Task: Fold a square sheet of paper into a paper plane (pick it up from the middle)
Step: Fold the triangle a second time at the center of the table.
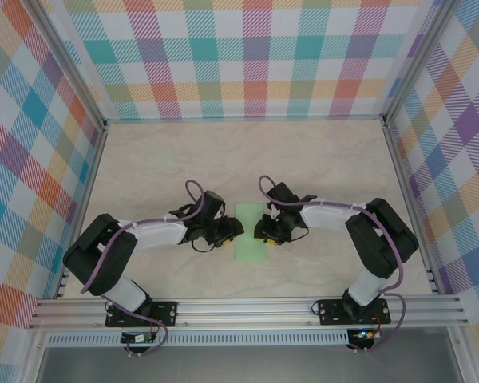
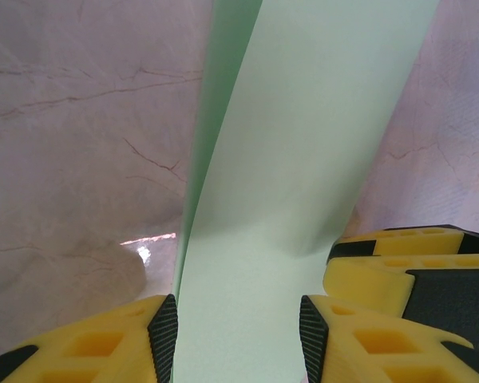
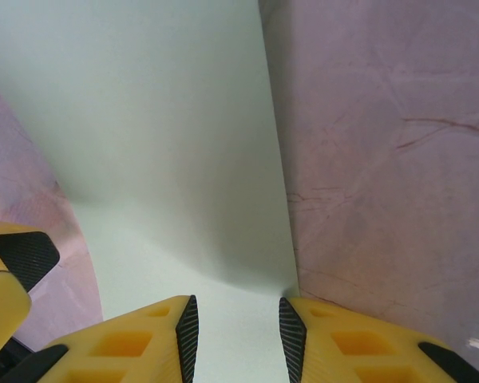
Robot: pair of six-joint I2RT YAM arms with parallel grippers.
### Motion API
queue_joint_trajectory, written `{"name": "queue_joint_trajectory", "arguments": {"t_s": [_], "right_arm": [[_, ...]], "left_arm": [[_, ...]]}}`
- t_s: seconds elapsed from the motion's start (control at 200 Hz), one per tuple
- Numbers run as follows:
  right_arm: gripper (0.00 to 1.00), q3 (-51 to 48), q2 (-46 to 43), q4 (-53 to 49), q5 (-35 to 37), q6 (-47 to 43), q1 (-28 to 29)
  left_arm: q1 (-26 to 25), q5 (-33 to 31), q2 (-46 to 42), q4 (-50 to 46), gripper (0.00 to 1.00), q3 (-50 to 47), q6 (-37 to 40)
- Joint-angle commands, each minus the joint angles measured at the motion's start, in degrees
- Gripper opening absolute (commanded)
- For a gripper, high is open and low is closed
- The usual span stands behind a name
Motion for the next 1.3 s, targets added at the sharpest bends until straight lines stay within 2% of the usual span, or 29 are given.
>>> {"name": "queue_joint_trajectory", "arguments": {"t_s": [0.0,0.16,0.345,0.685,0.935,1.3], "right_arm": [[0.36,-1.97,1.99,-1.43,2.36,0.36,0.15],[0.36,-1.88,2.32,-1.47,2.47,0.33,0.14],[0.36,-1.93,2.25,-1.85,2.72,0.23,0.11],[0.36,-2.3,1.24,-2.51,3.5,0.14,0.08],[0.36,-2.54,1.64,-2.06,3.32,0.05,0.1],[0.36,-2.67,1.98,-1.68,3.11,0.27,0.15]], "left_arm": [[-0.72,1.0,-0.06,-0.42,0.46,1.05,-0.24],[-1.13,-0.21,-0.79,-2.34,0.47,0.69,-1.19],[-2.7,-2.02,-5.53,-6.15,0.48,-0.61,-2.04],[-4.48,-1.73,-13.63,-4.84,0.49,-6.0,-8.2],[-6.06,-0.8,-11.18,-0.47,0.48,-6.55,-10.5],[-7.45,-1.71,-7.21,-0.39,0.48,-5.84,-11.41]]}}
